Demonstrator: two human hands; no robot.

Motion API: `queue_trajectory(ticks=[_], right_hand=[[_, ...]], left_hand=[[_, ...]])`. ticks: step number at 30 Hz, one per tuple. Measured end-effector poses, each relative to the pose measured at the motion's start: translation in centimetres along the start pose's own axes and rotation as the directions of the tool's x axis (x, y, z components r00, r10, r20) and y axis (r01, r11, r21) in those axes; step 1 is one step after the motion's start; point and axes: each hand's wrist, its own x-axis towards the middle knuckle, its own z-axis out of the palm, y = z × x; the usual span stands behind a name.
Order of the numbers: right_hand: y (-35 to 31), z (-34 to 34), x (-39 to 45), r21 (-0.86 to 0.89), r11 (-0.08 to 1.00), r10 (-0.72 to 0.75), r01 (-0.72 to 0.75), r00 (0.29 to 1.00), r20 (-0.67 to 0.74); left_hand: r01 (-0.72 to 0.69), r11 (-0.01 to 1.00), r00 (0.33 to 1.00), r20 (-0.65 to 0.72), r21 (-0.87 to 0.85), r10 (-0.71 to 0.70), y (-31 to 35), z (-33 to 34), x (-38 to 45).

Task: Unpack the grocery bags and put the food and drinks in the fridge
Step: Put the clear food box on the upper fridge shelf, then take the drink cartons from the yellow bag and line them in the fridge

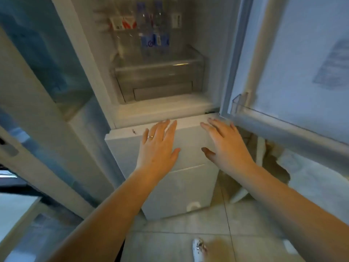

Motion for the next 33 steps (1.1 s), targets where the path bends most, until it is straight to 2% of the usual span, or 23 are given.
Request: queue_trajectory(ticks=[4,8,13,17,21,26,33], right_hand=[[1.6,-1.0,-10.2,-0.074,0.983,0.173,-0.166,0.979,0.108],[4.0,-3.2,-19.2,-0.155,0.936,0.334,-0.316,0.936,0.112],[8.5,-7.1,-31.1,-0.220,0.818,0.559,-0.531,0.825,0.084],[13.7,-11.7,-41.0,-0.268,0.695,0.712,-0.667,0.692,0.123],[18.9,-16.8,-49.3,-0.333,0.595,0.799,-0.732,0.582,0.149],[24.8,-21.9,-56.2,-0.371,0.516,0.854,-0.772,0.497,0.154],[32.9,-24.9,-60.5,-0.339,0.479,0.876,-0.810,0.467,0.121]], left_hand=[[-0.150,0.988,0.978,0.143,-0.032,0.153,5.5,3.7,-4.7],[-0.296,0.950,0.924,0.221,-0.099,0.311,12.4,6.4,-7.7],[-0.448,0.868,0.827,0.271,-0.215,0.493,23.5,9.7,-10.2],[-0.560,0.782,0.734,0.275,-0.274,0.621,35.1,12.3,-12.0],[-0.600,0.725,0.677,0.269,-0.337,0.685,46.3,14.5,-14.1],[-0.618,0.684,0.630,0.277,-0.387,0.726,56.6,16.1,-15.9],[-0.659,0.623,0.570,0.261,-0.422,0.779,66.3,19.0,-14.5]])
